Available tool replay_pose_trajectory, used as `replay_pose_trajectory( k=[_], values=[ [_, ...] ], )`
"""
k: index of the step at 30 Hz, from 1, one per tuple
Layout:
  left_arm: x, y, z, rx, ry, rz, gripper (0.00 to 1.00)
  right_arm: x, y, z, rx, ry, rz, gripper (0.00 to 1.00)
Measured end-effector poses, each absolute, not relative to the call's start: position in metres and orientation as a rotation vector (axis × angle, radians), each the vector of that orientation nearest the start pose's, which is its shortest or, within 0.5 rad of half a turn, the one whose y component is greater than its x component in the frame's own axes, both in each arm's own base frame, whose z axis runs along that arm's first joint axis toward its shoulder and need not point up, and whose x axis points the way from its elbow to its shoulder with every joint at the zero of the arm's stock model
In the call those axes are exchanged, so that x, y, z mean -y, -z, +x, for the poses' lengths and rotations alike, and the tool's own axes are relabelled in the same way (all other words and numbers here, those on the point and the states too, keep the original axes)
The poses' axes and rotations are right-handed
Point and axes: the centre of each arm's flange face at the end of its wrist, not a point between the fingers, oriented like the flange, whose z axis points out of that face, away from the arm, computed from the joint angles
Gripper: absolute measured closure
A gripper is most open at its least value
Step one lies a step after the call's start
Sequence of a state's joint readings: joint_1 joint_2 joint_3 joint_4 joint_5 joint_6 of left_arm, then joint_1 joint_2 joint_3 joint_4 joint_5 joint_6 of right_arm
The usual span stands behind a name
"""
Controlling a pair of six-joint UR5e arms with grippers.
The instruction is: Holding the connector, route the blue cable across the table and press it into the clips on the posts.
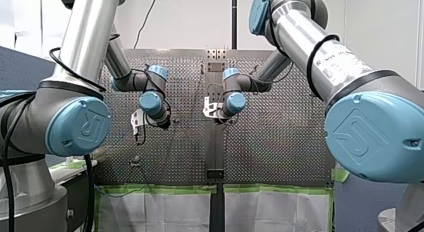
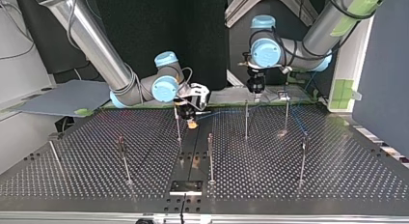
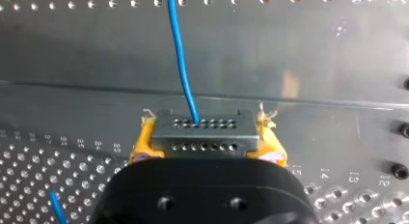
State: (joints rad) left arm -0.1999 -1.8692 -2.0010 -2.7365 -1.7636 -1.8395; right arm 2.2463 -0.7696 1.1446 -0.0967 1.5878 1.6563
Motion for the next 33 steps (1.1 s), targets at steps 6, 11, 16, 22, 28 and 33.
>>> replay_pose_trajectory(
  k=[6, 11, 16, 22, 28, 33],
  values=[
    [0.219, -0.184, 0.426, -1.914, 0.146, -0.157, 0.00, 0.496, -0.191, 0.563, -1.432, 2.063, -2.628, 1.00],
    [0.229, -0.199, 0.418, -1.876, 0.174, -0.132, 0.00, 0.496, -0.191, 0.562, -1.435, 2.064, -2.628, 1.00],
    [0.244, -0.215, 0.415, -1.808, 0.218, -0.104, 0.00, 0.497, -0.192, 0.562, -1.436, 2.066, -2.627, 1.00],
    [0.261, -0.226, 0.418, -1.765, 0.266, -0.078, 0.00, 0.498, -0.192, 0.562, -1.437, 2.070, -2.623, 1.00],
    [0.270, -0.232, 0.429, -1.751, 0.281, -0.079, 0.00, 0.499, -0.192, 0.561, -1.443, 2.072, -2.621, 1.00],
    [0.275, -0.227, 0.446, -1.753, 0.251, -0.089, 0.00, 0.499, -0.192, 0.561, -1.444, 2.071, -2.621, 1.00]
  ],
)
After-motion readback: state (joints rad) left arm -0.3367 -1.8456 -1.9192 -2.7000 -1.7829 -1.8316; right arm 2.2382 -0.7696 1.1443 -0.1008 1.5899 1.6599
